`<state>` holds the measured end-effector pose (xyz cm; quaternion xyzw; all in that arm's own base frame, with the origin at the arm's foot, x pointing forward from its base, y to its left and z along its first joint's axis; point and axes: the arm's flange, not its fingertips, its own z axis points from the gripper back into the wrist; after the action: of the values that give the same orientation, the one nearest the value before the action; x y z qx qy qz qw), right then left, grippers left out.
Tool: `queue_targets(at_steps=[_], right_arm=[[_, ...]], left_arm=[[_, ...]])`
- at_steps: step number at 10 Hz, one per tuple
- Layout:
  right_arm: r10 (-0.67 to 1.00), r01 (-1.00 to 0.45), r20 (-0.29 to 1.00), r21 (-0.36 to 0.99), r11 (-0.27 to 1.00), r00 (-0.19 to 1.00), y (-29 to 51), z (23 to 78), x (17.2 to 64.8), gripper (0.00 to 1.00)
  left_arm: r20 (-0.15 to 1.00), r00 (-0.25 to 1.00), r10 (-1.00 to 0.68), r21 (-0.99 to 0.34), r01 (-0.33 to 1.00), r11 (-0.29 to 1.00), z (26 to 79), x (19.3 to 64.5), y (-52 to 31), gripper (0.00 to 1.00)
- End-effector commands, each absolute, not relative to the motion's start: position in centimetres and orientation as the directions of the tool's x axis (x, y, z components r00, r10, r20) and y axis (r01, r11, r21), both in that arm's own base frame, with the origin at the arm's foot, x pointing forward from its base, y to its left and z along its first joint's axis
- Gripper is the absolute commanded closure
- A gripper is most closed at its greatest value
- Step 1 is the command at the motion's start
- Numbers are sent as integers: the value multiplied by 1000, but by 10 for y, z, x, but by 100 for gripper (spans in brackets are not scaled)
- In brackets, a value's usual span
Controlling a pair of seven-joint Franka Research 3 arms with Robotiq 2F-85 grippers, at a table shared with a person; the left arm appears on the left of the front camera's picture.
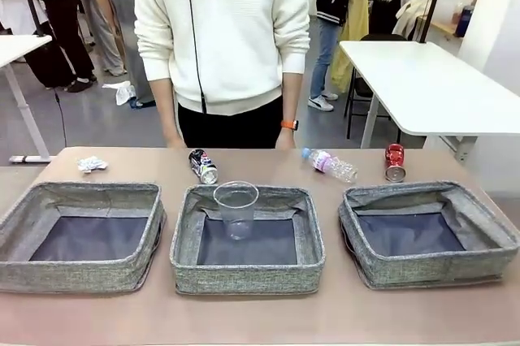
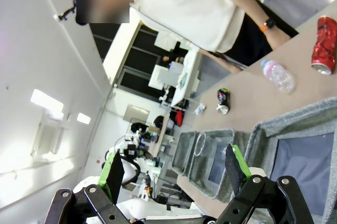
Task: Sort the waste into the appropriate baskets.
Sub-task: Place the picked waste into the Fabric basket indicated by the person, then pick up the waste item pointed out by the person.
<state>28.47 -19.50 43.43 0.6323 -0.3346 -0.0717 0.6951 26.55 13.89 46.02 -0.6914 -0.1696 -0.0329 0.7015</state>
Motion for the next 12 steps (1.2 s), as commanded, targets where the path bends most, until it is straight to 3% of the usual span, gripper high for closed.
queue_targets(at_steps=[1,2,12], right_arm=[[-530,-354,399,916,191,748,-194,437,288,0],[-530,-354,399,916,191,748,-194,437,288,0],[-530,-354,399,916,191,748,-194,437,288,0]], left_arm=[[353,893,280,-927,374,-22,444,265,136,0],[283,940,188,-959,281,42,460,266,139,0],[283,940,188,-959,281,42,460,266,139,0]])
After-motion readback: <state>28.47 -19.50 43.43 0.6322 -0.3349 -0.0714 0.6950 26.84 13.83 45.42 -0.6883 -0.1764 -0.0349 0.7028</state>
